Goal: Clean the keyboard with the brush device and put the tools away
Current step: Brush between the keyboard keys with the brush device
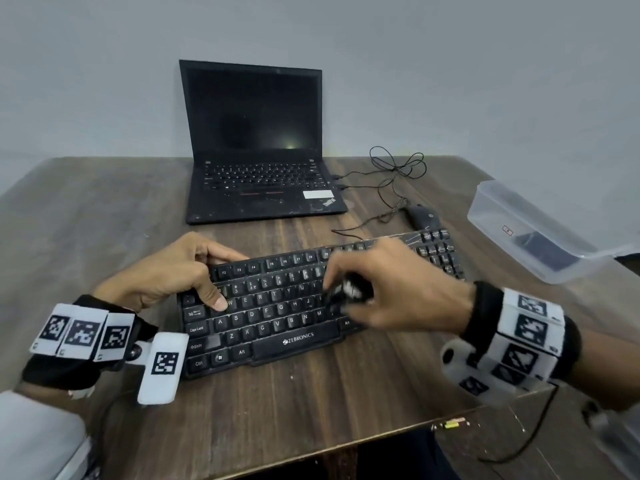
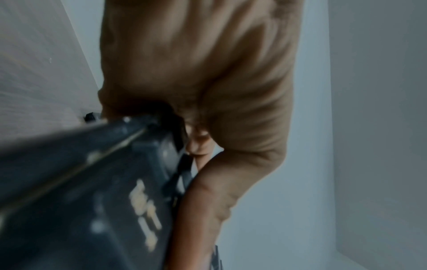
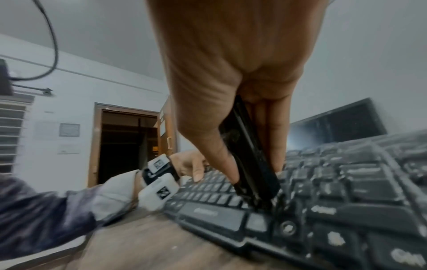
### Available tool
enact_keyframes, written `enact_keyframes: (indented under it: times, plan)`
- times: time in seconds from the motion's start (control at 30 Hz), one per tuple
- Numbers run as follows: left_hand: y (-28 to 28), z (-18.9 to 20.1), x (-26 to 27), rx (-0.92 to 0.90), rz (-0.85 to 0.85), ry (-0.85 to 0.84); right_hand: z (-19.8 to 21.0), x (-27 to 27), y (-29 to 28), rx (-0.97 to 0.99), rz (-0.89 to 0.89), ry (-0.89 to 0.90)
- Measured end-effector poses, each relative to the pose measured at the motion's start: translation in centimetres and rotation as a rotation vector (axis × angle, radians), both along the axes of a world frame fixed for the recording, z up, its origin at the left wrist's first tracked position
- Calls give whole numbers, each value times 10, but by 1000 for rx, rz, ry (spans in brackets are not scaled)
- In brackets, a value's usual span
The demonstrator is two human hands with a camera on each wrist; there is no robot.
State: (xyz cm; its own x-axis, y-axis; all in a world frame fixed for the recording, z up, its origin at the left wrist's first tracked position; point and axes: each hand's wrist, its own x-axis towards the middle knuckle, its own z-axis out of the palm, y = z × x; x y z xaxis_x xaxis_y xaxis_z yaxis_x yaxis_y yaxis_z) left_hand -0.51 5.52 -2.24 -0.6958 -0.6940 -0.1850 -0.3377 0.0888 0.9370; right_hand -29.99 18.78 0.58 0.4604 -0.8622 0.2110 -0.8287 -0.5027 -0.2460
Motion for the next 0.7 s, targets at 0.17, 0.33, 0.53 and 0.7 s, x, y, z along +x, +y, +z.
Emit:
enact_keyframes:
  times: [0.17,0.33,0.53,0.7]
  plan:
    - [0,1,0,-13,3,-2,8,-4,-15,-66,-24,-35]
    - [0,-1,0,-19,12,15,4,-7,-12,-78,-55,-95]
    - [-3,-3,1,-31,21,15,10,7,-15,6,39,-33]
    - [-2,-4,0,-30,24,16,17,13,-41,-192,-89,-138]
